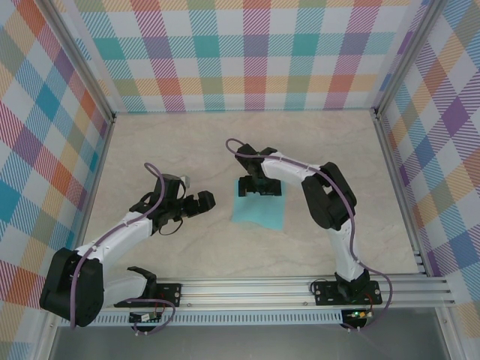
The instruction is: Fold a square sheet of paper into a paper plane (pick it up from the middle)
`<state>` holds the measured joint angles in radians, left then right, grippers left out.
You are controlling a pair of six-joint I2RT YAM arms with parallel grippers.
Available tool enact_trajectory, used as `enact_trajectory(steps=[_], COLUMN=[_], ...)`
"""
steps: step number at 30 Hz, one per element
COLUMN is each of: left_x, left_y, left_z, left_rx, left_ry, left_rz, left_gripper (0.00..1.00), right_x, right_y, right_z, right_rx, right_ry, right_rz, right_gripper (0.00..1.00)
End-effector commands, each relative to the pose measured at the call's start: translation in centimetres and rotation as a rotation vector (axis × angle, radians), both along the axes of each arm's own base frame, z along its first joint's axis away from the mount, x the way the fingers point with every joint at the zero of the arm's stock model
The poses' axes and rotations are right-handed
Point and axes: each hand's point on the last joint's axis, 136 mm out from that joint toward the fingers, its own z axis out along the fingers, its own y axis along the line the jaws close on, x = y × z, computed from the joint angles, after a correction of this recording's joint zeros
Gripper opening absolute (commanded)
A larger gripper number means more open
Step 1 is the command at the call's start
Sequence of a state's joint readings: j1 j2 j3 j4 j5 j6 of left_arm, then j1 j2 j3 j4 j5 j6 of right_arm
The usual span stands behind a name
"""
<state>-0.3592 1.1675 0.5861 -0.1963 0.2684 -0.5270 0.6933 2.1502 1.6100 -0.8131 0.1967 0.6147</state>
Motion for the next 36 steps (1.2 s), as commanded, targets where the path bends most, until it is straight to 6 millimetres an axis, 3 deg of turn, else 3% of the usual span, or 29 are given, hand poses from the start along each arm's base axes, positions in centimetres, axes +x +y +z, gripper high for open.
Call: enact_trajectory(steps=[1,5,12,19,22,28,36], left_x=[-0.1,-0.2,-0.1,-0.1,0.0,0.0,-0.1], left_y=[0.0,0.1,0.0,0.0,-0.1,-0.2,-0.2], left_z=[0.8,0.9,0.9,0.9,1.0,0.9,1.1], left_rx=[0.006,0.009,0.004,0.003,-0.001,-0.004,-0.009], left_ry=[-0.015,-0.015,-0.015,-0.015,-0.015,-0.009,-0.012], left_rz=[-0.007,-0.007,-0.004,-0.005,-0.007,-0.007,-0.007], left_gripper=[1.00,1.00,1.00,1.00,1.00,1.00,1.00], right_x=[-0.5,-0.1,0.3,-0.5,-1.2,-4.6,-8.7], right_y=[0.1,0.5,1.2,0.6,0.5,1.2,-1.5], right_z=[-2.3,-0.4,3.0,5.2,4.9,3.1,1.7], right_rx=[-0.002,0.027,0.081,0.074,0.089,0.119,0.056], right_ry=[0.053,0.006,-0.053,-0.084,-0.054,0.016,0.077], right_rz=[0.009,0.031,0.100,0.092,0.069,0.080,0.090], right_gripper=[0.95,0.83,0.82,0.95,0.97,0.97,0.91])
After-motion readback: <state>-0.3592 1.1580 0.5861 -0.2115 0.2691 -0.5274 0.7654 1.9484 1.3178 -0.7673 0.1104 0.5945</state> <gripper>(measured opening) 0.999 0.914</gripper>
